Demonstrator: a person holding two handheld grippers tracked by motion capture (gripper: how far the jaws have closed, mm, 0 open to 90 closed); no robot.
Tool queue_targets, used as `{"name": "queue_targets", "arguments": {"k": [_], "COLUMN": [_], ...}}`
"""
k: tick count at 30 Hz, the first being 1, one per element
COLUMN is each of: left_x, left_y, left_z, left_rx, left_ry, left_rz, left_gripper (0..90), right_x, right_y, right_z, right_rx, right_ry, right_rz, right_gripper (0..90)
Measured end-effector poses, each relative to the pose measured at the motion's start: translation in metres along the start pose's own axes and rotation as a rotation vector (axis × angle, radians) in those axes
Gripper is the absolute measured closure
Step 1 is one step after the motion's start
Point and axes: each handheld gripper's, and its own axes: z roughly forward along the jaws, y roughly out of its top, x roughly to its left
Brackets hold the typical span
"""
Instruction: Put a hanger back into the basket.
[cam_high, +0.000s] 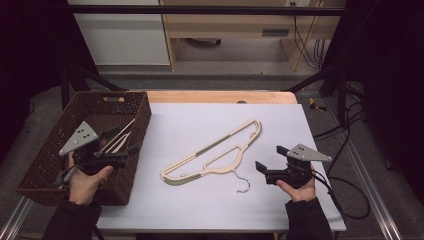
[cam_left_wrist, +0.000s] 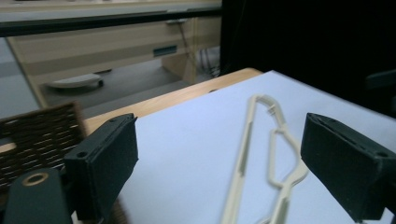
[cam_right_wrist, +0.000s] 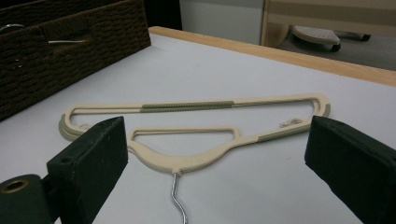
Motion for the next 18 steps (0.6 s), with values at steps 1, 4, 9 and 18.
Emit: {"name": "queue_targets", "arguments": {"k": [1, 4, 9, 18], "left_x": [-0.003, -0.015, -0.033, -0.052], "left_y": [0.000, -0.003, -0.010, -0.028], "left_z": [0.002, 0.009, 0.022, 0.047], "left_rx": [-0.006, -0.019, -0.029, 0.000], "left_ry": [-0.007, -0.031, -0.063, -0.114], "left_rz": [-0.005, -0.005, -0.001, -0.005], "left_gripper": [10.4, 10.4, 10.5, 10.3], "right_x": [0.001, 0.003, 0.005, 0.009], "right_y": [0.000, 0.000, -0.002, -0.006], "right_z": [0.001, 0.003, 0.007, 0.018], "right_rx": [0.001, 0.007, 0.027, 0.048], "right_ry": [0.002, 0.006, 0.002, 0.018], "right_rz": [-0.001, -0.006, -0.004, 0.002], "right_gripper": [6.3, 6.6, 7.3, 7.4]}}
